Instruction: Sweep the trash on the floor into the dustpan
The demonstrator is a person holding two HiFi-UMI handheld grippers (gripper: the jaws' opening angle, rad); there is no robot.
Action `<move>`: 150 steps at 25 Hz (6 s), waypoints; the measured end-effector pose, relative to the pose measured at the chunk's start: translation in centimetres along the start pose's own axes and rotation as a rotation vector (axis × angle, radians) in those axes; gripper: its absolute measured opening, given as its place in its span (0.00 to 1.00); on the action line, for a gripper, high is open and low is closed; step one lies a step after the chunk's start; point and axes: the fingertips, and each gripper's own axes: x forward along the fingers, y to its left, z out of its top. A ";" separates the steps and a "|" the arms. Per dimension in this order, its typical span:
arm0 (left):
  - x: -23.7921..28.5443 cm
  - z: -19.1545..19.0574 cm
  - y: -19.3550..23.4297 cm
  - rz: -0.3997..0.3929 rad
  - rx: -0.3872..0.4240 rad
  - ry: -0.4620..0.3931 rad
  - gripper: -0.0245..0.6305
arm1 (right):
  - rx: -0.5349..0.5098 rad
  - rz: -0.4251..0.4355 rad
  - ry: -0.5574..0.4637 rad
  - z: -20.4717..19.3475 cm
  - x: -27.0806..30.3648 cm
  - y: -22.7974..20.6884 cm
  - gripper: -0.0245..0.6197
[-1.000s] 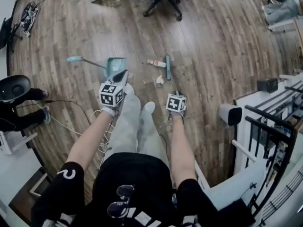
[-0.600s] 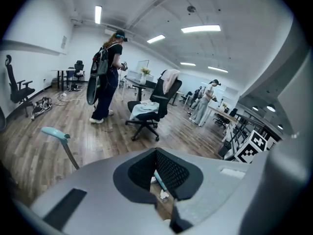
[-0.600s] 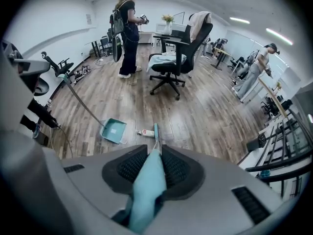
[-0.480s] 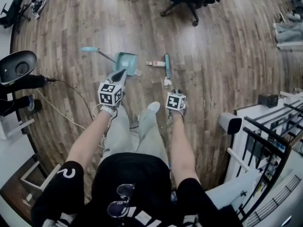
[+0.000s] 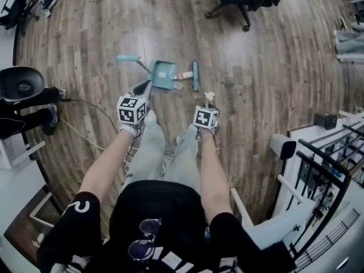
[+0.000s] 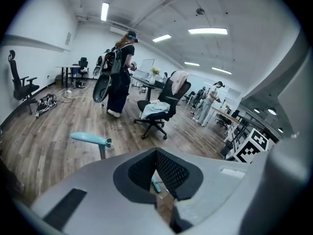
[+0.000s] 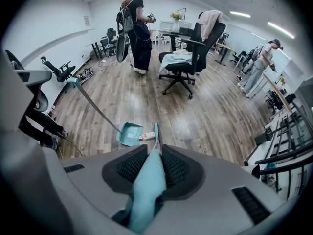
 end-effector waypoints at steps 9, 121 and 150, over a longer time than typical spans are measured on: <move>-3.2 0.9 6.9 -0.005 0.003 -0.014 0.04 | 0.195 0.020 -0.034 2.1 0.1 9.5 0.17; -4.7 -1.2 14.2 -0.020 0.019 0.054 0.04 | 0.303 0.104 -0.068 2.1 0.5 16.8 0.17; -12.5 14.2 -0.4 0.021 -0.038 -0.260 0.04 | 0.193 0.064 -0.372 8.7 -22.8 -1.0 0.17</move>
